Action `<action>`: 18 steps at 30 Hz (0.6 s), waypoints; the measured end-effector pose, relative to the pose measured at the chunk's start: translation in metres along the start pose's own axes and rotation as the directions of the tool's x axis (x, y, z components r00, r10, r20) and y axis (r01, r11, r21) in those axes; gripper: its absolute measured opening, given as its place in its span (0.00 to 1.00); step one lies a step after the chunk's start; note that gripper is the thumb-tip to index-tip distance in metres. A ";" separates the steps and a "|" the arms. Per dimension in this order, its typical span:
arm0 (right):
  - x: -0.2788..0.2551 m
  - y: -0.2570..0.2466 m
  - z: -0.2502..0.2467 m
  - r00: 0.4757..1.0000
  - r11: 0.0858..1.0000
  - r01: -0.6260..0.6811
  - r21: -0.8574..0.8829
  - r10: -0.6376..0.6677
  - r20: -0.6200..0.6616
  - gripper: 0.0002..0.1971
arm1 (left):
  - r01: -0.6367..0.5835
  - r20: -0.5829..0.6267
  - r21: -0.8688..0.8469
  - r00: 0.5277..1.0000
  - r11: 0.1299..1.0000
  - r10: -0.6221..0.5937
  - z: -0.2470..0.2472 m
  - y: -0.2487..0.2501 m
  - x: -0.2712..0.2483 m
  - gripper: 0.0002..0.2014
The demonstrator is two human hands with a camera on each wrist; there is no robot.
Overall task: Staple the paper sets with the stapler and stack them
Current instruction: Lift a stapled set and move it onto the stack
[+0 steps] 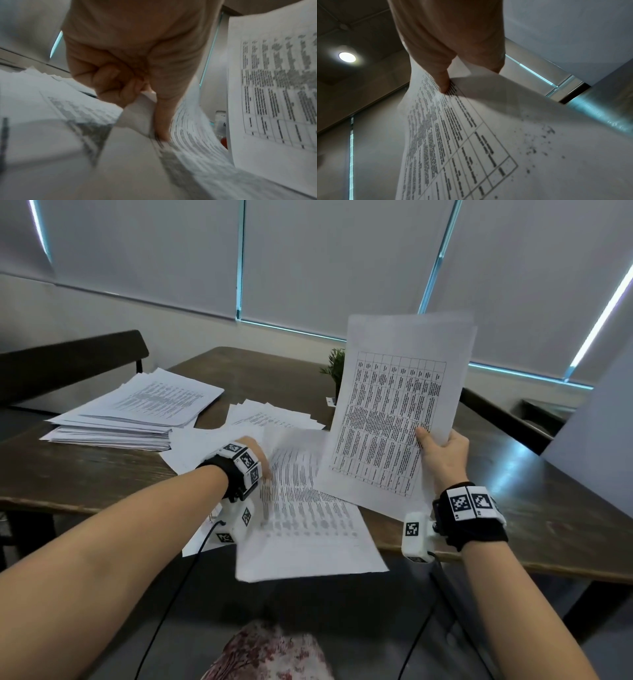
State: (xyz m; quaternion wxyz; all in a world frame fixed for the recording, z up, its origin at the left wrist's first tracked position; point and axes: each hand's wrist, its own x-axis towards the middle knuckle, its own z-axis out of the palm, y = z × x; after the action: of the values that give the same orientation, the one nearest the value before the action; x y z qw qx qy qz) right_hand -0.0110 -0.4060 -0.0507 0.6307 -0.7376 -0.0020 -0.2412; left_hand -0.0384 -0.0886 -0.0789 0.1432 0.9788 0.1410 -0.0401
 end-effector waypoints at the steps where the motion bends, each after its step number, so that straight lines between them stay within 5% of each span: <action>1: 0.000 -0.002 -0.001 1.000 0.999 -0.004 -0.035 0.004 -0.020 0.03 | 0.003 -0.067 -0.080 0.998 0.997 -0.009 -0.006 -0.001 0.001 0.23; 4: 0.003 -0.008 -0.005 0.987 0.993 0.026 -0.111 -0.043 -0.154 0.10 | -0.037 -0.263 -0.367 0.963 0.930 -0.065 -0.035 0.002 0.002 0.24; 7: 0.006 -0.015 -0.004 0.966 0.994 0.043 -0.102 -0.068 -0.251 0.14 | -0.306 -0.435 -0.697 0.899 0.649 -0.043 -0.064 0.013 -0.005 0.16; 10: 0.007 -0.023 0.001 0.961 0.995 0.054 -0.083 -0.074 -0.268 0.15 | -0.477 -0.544 -0.727 0.839 0.493 0.009 -0.082 0.023 -0.017 0.22; 13: 0.003 -0.031 0.011 0.980 0.995 0.060 -0.083 -0.074 -0.183 0.14 | -0.541 -0.579 -0.751 0.815 0.379 0.018 -0.077 0.027 -0.023 0.39; 18: -0.007 -0.040 0.030 0.993 0.999 0.033 0.003 -0.033 0.113 0.10 | -0.601 -0.606 -0.770 0.794 0.212 0.049 -0.070 0.032 -0.032 0.21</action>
State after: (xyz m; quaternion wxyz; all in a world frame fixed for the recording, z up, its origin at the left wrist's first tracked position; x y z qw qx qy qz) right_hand -0.0188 -0.3681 -0.0184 0.6257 -0.7498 -0.0501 -0.2093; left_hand -0.0575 -0.1061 0.0006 0.6576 0.6827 -0.0524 0.3142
